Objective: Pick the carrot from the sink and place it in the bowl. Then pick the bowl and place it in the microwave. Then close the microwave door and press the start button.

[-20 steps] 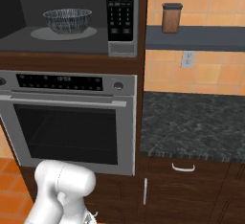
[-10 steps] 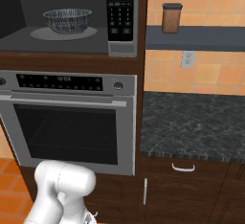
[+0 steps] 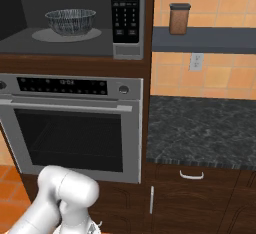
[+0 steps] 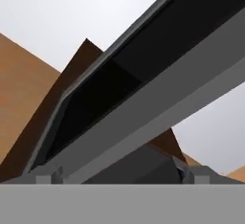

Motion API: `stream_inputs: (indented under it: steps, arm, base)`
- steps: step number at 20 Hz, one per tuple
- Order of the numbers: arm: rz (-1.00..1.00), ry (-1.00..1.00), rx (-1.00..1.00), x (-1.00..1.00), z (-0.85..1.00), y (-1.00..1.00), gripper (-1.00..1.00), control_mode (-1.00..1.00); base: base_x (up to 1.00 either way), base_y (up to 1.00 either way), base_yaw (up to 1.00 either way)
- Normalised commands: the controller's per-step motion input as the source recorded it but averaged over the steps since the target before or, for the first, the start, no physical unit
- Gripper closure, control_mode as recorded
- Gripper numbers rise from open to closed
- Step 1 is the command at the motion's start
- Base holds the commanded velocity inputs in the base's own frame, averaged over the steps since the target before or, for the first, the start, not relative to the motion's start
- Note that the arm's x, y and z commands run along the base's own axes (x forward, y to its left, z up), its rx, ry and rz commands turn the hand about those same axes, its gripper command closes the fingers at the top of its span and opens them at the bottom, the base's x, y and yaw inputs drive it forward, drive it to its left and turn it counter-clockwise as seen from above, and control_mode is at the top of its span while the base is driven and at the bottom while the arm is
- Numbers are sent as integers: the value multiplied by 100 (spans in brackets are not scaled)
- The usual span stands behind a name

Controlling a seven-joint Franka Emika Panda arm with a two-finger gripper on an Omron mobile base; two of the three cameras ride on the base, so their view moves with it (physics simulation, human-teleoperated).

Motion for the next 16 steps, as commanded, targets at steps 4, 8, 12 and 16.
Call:
stream_inputs:
  steps: [4,8,12,16]
  arm:
    - [-3,-3,2,-5,9,33,-100,-100]
    - [-19,-12,5,-39,7,0,-100,-100]
    - [-5,-20,16,-36,56,-3,-100,-100]
    - [-2,-25,23,-50,38,-31,-100,-100]
  base:
    - [0,0,0]
    - [0,0,0]
    - [0,0,0]
    - [0,0,0]
